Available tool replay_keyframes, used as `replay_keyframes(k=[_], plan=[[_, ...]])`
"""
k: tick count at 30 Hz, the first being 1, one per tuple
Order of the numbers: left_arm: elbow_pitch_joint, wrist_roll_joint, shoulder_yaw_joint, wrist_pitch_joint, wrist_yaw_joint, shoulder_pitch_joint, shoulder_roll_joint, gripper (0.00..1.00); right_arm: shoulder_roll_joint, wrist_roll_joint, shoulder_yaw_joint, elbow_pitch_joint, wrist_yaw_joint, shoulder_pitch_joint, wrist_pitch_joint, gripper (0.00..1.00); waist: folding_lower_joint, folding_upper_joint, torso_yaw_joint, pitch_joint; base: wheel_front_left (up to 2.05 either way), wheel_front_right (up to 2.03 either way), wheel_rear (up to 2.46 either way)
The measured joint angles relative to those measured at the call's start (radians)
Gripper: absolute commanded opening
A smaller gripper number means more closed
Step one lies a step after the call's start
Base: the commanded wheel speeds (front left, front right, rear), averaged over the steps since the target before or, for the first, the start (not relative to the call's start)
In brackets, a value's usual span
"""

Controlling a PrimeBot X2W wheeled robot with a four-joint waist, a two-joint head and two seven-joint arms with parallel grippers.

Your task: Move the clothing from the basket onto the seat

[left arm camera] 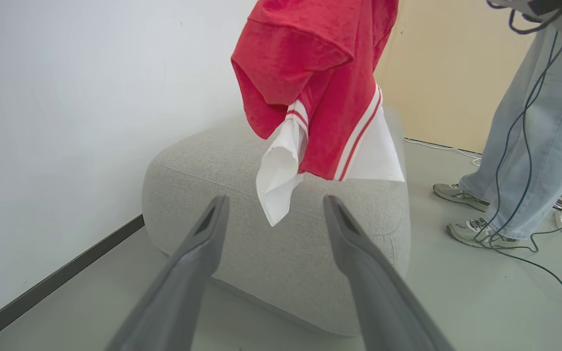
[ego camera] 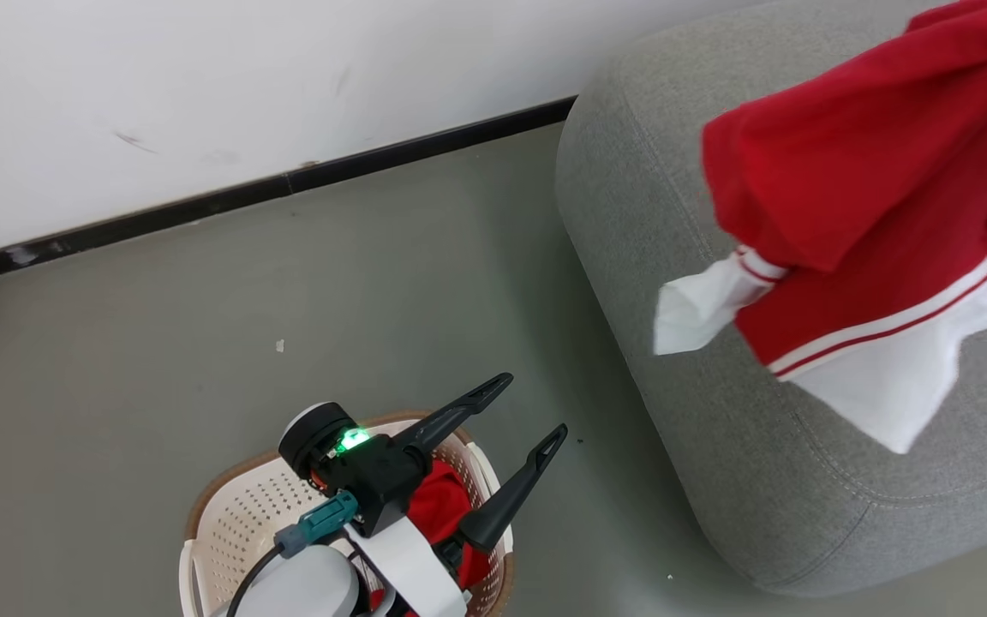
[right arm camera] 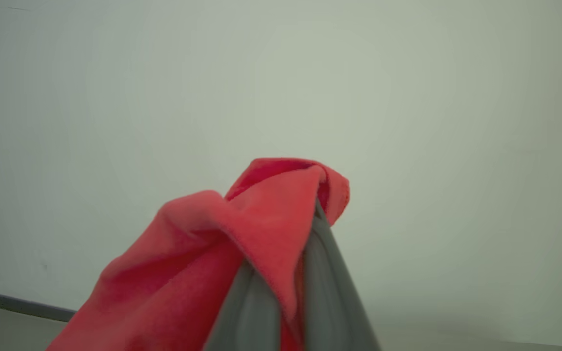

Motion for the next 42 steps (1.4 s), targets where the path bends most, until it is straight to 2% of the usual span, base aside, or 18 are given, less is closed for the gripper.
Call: replay_keyframes(k=[15,22,36,42], plan=[[-0.032,0.0,-0.006,0.032,0.0,-0.023,0.016,1.0,-0.055,0.054,-0.086,0.205,0.0,-0.047,0.0,0.0,0.0,0.0,0.007,0.071,0.0,0.0,0.0],[-0.05,0.007,-0.009,0.047,0.0,-0.044,0.025,1.0,-0.069,0.063,-0.086,0.248,0.0,-0.124,0.0,0.0,0.0,0.0,0.011,0.113,0.0,0.0,0.0],[-0.081,0.026,-0.003,0.063,0.0,-0.065,0.038,1.0,-0.206,0.125,-0.094,0.375,0.0,-0.297,0.0,0.0,0.0,0.0,0.039,0.205,0.0,0.0,0.0],[-0.097,0.027,-0.001,0.069,0.0,-0.068,0.042,1.0,-0.192,0.132,-0.083,0.435,0.0,-0.283,0.0,0.0,0.0,0.0,0.053,0.246,0.0,0.0,0.0]])
